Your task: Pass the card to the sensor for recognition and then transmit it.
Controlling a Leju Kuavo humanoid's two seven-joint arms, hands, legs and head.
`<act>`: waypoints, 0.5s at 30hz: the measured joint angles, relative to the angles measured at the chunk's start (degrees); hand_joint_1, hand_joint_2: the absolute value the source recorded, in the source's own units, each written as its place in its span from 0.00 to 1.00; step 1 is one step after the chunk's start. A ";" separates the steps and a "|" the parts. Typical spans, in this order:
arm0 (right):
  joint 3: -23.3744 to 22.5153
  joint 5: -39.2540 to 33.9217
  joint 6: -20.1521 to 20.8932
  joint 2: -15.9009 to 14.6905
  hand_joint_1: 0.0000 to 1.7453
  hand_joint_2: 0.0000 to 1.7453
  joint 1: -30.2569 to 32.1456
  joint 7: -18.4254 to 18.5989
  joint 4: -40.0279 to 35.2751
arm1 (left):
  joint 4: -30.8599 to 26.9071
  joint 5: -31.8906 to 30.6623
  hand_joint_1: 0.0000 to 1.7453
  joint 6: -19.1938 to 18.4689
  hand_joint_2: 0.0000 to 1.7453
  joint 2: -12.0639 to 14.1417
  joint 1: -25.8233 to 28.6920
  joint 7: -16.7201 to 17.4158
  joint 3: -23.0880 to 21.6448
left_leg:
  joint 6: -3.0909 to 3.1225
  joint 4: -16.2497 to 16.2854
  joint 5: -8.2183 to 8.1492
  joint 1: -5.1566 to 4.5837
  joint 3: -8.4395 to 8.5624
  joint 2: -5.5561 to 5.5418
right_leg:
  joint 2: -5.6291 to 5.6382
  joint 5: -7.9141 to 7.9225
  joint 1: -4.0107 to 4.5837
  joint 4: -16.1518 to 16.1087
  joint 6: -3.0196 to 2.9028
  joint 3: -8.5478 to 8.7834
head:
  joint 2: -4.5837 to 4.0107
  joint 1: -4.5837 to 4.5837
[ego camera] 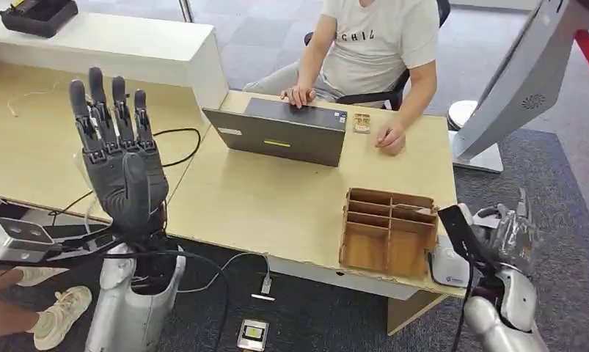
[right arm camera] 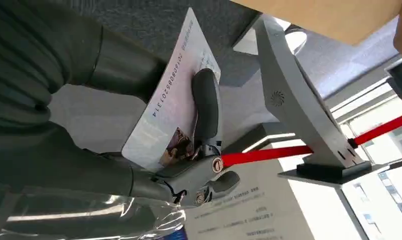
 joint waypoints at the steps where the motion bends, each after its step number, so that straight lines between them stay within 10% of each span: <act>1: -0.17 -0.66 -0.20 0.00 1.00 1.00 1.19 0.00 -0.44 | -0.24 0.13 0.00 0.48 1.00 0.11 0.09 0.00 -0.02 | 0.00 0.00 0.00 0.00 -0.01 0.00 | 0.00 0.00 0.00 0.00 0.00 0.00 | 0.00 0.02; 15: -3.26 -3.63 -3.61 -0.98 1.00 1.00 10.16 2.47 -4.35 | -2.25 0.39 0.00 3.85 1.00 1.29 0.77 0.00 -0.57 | 0.01 0.00 -0.01 -0.03 0.00 0.03 | 0.01 -0.01 -0.03 -0.01 0.01 -0.01 | 0.00 0.00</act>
